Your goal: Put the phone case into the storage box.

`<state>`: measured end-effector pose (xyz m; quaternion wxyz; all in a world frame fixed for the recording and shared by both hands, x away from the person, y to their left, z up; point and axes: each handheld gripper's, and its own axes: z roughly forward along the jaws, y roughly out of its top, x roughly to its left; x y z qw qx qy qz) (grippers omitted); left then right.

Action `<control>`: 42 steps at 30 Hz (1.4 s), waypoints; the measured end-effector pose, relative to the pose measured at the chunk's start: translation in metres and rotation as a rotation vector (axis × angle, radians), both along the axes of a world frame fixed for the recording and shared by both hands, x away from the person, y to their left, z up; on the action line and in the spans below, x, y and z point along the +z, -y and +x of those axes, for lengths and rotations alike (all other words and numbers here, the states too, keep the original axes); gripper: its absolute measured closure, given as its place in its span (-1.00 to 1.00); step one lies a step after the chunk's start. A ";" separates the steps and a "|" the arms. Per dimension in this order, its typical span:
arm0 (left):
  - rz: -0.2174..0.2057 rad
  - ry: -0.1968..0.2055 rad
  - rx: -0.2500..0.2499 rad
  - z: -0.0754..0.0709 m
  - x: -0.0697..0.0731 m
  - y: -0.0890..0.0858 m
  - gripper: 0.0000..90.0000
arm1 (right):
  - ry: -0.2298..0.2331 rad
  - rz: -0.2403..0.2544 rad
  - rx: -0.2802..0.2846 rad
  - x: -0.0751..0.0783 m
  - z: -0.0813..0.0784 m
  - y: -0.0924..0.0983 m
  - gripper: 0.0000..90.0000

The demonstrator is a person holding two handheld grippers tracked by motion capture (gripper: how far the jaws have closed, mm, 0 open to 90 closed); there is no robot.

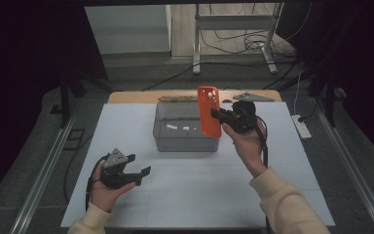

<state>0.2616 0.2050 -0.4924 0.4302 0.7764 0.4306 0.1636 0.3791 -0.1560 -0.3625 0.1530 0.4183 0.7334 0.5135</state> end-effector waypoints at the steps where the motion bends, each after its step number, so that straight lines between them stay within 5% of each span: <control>1: 0.000 0.000 0.000 0.000 0.000 0.000 -0.49 | 0.000 0.000 0.000 0.000 0.000 0.000 0.76; 42: 0.003 -0.011 -0.003 0.000 -0.001 0.002 -0.50 | -0.038 -0.085 -0.070 0.001 0.027 -0.014 0.76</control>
